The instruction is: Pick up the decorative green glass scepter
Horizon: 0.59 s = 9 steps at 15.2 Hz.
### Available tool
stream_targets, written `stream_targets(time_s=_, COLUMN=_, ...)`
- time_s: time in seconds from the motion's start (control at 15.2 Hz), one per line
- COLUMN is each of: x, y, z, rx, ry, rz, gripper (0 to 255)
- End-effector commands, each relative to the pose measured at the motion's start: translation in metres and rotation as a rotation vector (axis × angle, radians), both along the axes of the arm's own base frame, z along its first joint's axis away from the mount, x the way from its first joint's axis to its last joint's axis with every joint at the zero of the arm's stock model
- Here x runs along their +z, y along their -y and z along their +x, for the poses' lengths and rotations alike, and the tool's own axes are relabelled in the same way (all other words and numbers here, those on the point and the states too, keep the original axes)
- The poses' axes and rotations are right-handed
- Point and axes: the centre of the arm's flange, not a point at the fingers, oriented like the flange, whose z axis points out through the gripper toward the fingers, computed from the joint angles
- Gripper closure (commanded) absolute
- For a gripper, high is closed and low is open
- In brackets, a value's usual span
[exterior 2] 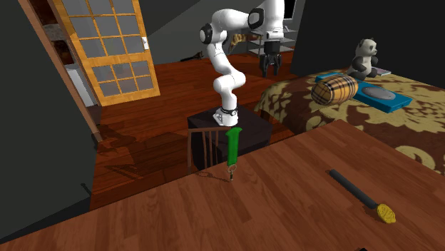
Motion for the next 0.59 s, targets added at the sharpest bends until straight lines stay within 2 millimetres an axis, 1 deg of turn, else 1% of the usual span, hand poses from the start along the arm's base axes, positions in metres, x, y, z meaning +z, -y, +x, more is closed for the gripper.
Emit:
stream_targets(time_s=0.0, x=0.0, y=0.0, z=0.0, rx=0.0, ry=0.0, rz=0.0, gripper=0)
stream_targets(time_s=0.53, x=-0.05, y=0.084, z=0.025, rx=-0.039, ry=0.114, rz=-0.003, gripper=0)
